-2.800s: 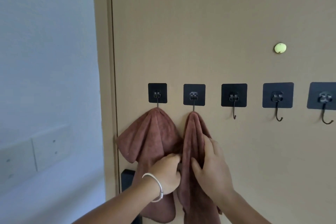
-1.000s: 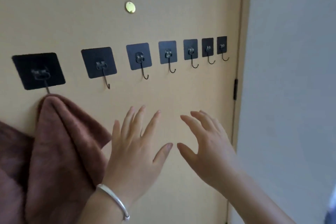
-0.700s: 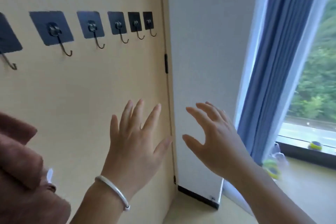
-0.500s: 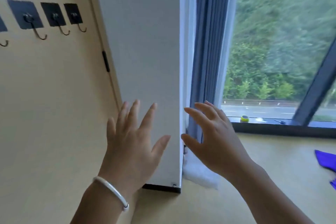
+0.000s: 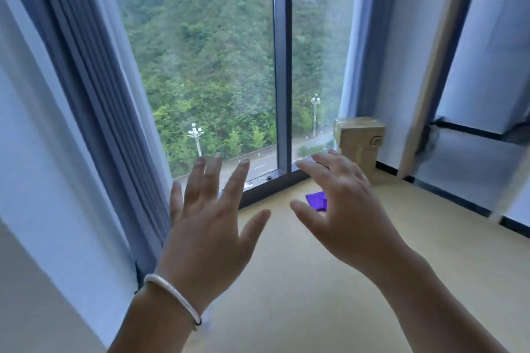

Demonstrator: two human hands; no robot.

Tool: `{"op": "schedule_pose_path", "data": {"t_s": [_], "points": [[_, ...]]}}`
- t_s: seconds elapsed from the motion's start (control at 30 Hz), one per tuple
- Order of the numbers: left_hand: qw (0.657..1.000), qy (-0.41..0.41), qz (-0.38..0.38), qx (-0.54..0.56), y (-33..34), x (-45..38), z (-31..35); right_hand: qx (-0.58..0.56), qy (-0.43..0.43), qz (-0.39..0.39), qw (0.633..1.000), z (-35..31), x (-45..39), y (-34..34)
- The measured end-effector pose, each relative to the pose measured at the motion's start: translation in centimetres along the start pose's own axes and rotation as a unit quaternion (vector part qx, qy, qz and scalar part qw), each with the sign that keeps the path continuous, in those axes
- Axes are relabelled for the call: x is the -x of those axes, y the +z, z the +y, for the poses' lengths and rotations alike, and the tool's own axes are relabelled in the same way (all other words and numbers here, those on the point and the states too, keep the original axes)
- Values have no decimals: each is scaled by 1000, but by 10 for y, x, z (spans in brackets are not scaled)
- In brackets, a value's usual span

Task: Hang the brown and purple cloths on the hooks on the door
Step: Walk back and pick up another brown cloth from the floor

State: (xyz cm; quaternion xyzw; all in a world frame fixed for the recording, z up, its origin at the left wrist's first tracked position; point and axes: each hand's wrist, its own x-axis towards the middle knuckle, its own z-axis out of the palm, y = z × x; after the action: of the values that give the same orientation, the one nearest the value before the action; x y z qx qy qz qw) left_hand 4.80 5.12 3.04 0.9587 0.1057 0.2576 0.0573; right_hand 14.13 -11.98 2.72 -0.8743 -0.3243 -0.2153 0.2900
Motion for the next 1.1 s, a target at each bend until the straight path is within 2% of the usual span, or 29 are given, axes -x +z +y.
{"op": "schedule_pose_path", "data": {"t_s": [0.13,0.37,0.7,0.9,1.1], "points": [[996,70,-13,44,51,-59,86,47,65,32,996,93,0,-47],[975,186,-37,120,103,-118,212,137,174,84,972,202,20,-130],[915,353,-68,184,157,-165,359,223,303,148,915,294,64,-205],[881,418,-67,212,188,-201,438,274,360,163,877,350,72,-235],[853,454,-67,247,224,-259,513,305,381,180,854,417,44,-260]]}}
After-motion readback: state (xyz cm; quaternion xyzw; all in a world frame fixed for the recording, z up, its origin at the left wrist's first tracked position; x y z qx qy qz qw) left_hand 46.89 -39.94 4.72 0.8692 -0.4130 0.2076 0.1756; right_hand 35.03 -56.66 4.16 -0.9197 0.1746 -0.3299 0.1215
